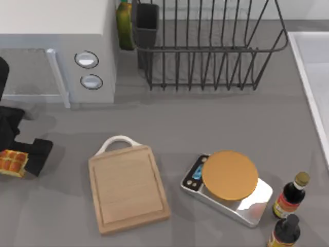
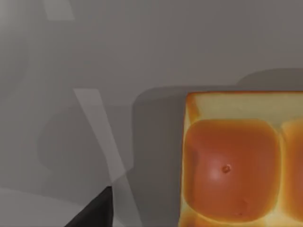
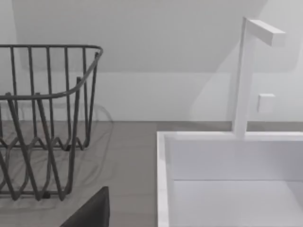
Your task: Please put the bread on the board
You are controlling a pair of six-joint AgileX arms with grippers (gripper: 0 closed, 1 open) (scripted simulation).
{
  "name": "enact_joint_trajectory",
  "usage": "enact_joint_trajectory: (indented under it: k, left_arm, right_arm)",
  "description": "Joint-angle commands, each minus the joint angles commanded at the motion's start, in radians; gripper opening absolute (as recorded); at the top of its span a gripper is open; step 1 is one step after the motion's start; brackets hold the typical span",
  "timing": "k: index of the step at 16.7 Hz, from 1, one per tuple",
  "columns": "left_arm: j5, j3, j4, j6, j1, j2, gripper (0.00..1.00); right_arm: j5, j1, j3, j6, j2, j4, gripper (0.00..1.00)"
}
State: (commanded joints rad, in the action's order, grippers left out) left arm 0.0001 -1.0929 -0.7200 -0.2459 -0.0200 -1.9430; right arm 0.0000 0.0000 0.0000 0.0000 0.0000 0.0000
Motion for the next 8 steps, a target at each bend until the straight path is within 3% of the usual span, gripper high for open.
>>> enact_joint_trajectory:
  k: [6, 8]
  left_arm:
    - [0.0, 0.0, 0.0, 0.0, 0.0, 0.0, 0.02]
    - [0.0, 0.0, 0.0, 0.0, 0.0, 0.0, 0.0]
  right_arm:
    - [0.0, 0.0, 0.0, 0.0, 0.0, 0.0, 1.0]
    - [0.0, 0.0, 0.0, 0.0, 0.0, 0.0, 1.0]
